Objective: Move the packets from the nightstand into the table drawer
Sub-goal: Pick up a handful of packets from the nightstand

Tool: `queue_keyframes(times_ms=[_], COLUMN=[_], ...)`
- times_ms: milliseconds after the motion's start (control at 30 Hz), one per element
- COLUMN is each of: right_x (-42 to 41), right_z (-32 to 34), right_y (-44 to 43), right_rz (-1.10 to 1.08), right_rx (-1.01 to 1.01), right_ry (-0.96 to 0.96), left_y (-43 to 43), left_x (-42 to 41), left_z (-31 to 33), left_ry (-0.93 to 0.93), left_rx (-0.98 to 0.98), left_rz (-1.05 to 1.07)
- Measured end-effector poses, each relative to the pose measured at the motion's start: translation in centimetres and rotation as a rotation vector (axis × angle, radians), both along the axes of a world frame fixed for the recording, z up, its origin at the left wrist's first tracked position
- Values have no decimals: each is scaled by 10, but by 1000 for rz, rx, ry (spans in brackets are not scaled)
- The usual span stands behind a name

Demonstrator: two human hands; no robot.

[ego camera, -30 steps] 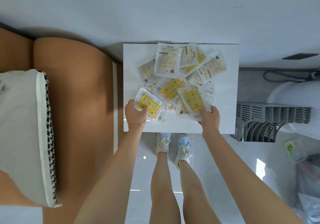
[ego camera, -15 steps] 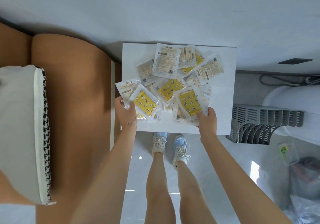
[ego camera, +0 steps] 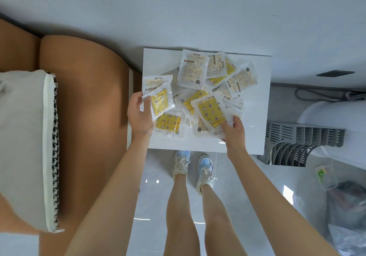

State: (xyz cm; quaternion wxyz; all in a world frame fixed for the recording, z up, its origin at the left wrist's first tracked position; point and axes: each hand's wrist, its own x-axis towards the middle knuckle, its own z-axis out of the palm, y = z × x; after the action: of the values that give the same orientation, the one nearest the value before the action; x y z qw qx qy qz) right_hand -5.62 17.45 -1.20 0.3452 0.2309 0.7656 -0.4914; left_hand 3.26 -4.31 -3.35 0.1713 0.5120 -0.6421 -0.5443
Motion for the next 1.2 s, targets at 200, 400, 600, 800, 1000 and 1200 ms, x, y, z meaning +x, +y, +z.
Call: queue_keyframes(times_ms=[200,400,600,800,1000,1200], right_x=[8,14,23,51,97,170], right_z=[16,37,58,84,118,143], right_y=[-11,-6,7,4,-6,-21], right_rz=[3,0,69,251,456,622], right_rx=[-98,-86,-97,-106,-171,-201], right_ry=[24,10,-12,3,-35,-83], left_y=[5,23,35,54,88,115], left_x=[0,13,52,122,211,298], left_z=[13,31,56,89,122,138], left_ry=[48,72,66,36,54,166], left_rx=[76,257,289,241,271,311], left_rz=[-88,24,116,226,461,722])
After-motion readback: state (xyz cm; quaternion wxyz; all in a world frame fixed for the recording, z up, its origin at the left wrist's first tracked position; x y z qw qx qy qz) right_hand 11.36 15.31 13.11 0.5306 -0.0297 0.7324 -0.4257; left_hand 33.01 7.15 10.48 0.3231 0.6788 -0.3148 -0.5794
